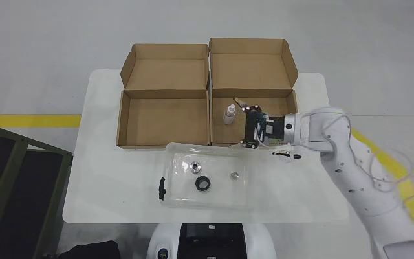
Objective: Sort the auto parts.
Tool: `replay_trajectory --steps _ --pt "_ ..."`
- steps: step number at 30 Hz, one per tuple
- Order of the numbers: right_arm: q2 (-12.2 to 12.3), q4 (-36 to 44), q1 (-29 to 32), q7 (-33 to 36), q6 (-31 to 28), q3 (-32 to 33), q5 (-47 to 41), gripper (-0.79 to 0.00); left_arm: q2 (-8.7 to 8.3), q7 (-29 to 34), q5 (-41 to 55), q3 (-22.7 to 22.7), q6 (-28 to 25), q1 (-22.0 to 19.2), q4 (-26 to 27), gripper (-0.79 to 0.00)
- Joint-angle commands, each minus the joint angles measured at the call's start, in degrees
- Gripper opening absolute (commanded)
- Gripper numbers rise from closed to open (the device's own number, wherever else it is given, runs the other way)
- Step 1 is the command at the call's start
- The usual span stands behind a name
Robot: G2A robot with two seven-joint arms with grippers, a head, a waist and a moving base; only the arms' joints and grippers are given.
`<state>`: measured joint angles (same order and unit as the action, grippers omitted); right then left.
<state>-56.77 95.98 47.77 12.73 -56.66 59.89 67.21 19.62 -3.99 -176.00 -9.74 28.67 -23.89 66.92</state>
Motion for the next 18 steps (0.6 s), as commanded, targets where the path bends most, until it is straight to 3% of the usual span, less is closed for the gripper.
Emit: replay_trajectory --steps 1,10,18 --pt "0.49 2.63 2.33 1.72 -0.58 0.98 -0.29 0.0 0.0 0.0 0.0 0.0 0.0 0.0 0.0 0.0" --pt "2.23 12.09 10.77 9.93 -1.16 3.68 -0.26 0.0 0.0 0.0 0.0 0.0 0.0 0.0 0.0 0.0" --pt "2.94 15.27 14.11 16.64 -1.27 2.99 -0.78 0.0 0.0 0.0 0.0 0.0 0.0 0.0 0.0 0.0"
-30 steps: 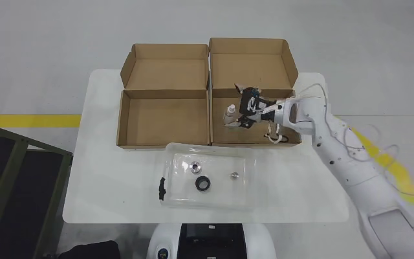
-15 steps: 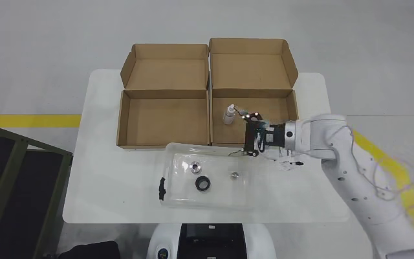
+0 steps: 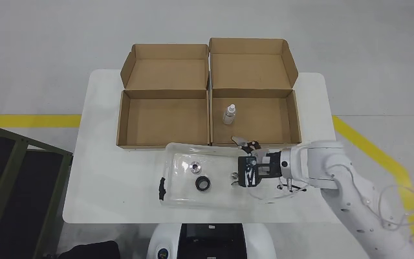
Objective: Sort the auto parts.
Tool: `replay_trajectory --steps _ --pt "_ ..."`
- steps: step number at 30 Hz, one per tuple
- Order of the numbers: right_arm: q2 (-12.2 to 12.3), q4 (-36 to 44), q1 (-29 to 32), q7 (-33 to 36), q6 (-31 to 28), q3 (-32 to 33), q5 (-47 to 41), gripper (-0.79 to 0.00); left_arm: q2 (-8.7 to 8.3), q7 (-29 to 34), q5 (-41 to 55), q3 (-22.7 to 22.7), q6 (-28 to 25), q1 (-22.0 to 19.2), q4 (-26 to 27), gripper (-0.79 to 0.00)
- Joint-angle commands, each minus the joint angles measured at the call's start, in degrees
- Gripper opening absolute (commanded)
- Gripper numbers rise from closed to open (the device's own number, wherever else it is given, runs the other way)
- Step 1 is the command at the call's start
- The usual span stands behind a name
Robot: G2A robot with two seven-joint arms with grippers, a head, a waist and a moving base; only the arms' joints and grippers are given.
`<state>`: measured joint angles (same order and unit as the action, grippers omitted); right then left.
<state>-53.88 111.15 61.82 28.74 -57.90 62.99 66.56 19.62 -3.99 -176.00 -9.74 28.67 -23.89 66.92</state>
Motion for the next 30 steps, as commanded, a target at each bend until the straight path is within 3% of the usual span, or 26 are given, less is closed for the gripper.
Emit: replay_trajectory --steps 1,22,30 --pt "0.08 0.26 0.16 1.28 0.06 -0.27 -0.23 0.0 0.0 0.0 0.0 0.0 0.0 0.0 0.0 0.0" --pt "0.51 1.52 2.16 10.81 2.01 -5.29 1.06 0.0 0.0 0.0 0.0 0.0 0.0 0.0 0.0 0.0" --pt "0.31 0.19 1.31 13.34 3.39 -7.57 1.18 -0.105 0.0 0.0 0.0 0.0 0.0 0.0 0.0 0.0"
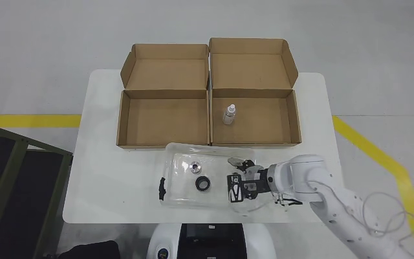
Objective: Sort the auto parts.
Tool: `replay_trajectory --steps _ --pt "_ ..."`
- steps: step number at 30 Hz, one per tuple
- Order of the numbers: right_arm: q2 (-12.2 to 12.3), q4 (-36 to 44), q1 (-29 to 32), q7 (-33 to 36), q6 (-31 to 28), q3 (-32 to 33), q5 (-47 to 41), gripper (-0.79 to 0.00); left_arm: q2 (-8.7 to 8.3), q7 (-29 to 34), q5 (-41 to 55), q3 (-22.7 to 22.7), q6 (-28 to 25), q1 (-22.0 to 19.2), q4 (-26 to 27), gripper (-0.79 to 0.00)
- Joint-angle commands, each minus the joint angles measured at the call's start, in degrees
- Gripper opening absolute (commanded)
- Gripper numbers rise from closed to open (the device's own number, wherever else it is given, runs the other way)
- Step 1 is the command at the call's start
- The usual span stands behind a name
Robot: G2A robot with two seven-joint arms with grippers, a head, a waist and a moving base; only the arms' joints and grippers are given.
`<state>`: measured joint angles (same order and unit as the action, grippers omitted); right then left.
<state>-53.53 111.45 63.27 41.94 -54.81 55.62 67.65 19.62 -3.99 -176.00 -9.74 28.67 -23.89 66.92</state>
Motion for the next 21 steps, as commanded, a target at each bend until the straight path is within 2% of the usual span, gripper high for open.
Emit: replay_trajectory --steps 1,6,9,13,21 --pt "-0.08 -0.27 -0.32 0.4 0.53 -0.49 0.29 -0.12 0.0 0.0 0.0 0.0 0.0 0.0 0.0 0.0" --pt "-0.32 -0.98 -1.22 2.03 2.12 -1.82 1.64 -0.203 0.0 0.0 0.0 0.0 0.0 0.0 0.0 0.0" --pt "-0.47 -0.99 -1.62 3.07 3.26 -2.6 2.59 -0.225 0.0 0.0 0.0 0.0 0.0 0.0 0.0 0.0" --pt "-0.67 -0.83 -2.14 4.61 4.67 -3.55 3.75 -0.305 0.0 0.0 0.0 0.0 0.0 0.0 0.0 0.0" --pt "-1.22 -1.75 -3.55 6.86 5.8 -5.68 3.68 -0.376 0.0 0.0 0.0 0.0 0.0 0.0 0.0 0.0"
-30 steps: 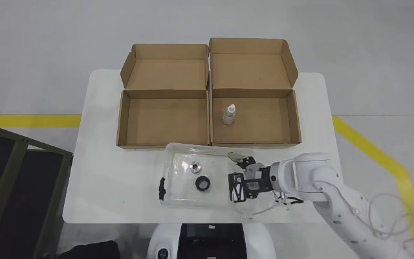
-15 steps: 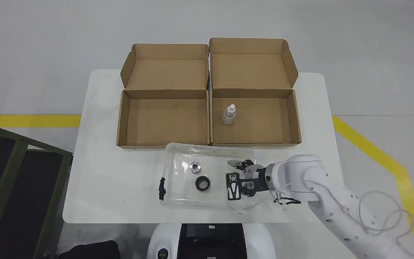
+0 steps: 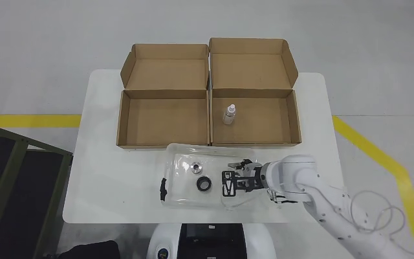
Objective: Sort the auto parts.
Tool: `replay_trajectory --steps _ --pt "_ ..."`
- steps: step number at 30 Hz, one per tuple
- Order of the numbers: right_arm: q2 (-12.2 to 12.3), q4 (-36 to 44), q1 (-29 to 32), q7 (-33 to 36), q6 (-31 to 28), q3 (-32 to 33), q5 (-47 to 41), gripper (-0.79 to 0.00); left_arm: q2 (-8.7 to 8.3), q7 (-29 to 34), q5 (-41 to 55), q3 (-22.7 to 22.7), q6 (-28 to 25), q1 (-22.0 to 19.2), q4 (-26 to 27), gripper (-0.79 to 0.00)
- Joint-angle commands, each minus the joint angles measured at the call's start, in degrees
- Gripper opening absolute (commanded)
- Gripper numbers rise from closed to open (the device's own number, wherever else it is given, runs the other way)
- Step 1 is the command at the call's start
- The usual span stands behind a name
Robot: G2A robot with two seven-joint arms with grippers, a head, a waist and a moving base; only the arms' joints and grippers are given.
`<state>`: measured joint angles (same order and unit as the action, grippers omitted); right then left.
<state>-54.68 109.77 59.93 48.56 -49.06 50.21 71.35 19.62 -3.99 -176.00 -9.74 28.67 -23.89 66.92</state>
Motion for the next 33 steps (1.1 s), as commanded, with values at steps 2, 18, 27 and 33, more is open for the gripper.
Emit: replay_trajectory --steps 2,18,27,33 --pt "-0.25 -0.17 -0.74 1.08 0.28 -0.95 0.15 -0.394 0.0 0.0 0.0 0.0 0.0 0.0 0.0 0.0" --pt "-1.64 -0.32 -4.1 9.2 2.53 -6.45 1.72 -0.474 0.0 0.0 0.0 0.0 0.0 0.0 0.0 0.0" --pt "-1.76 -1.0 -6.84 10.25 3.58 -10.39 2.5 -0.785 0.0 0.0 0.0 0.0 0.0 0.0 0.0 0.0" --pt "-1.57 0.68 -8.18 10.02 3.36 -10.1 0.39 -0.785 0.0 0.0 0.0 0.0 0.0 0.0 0.0 0.0"
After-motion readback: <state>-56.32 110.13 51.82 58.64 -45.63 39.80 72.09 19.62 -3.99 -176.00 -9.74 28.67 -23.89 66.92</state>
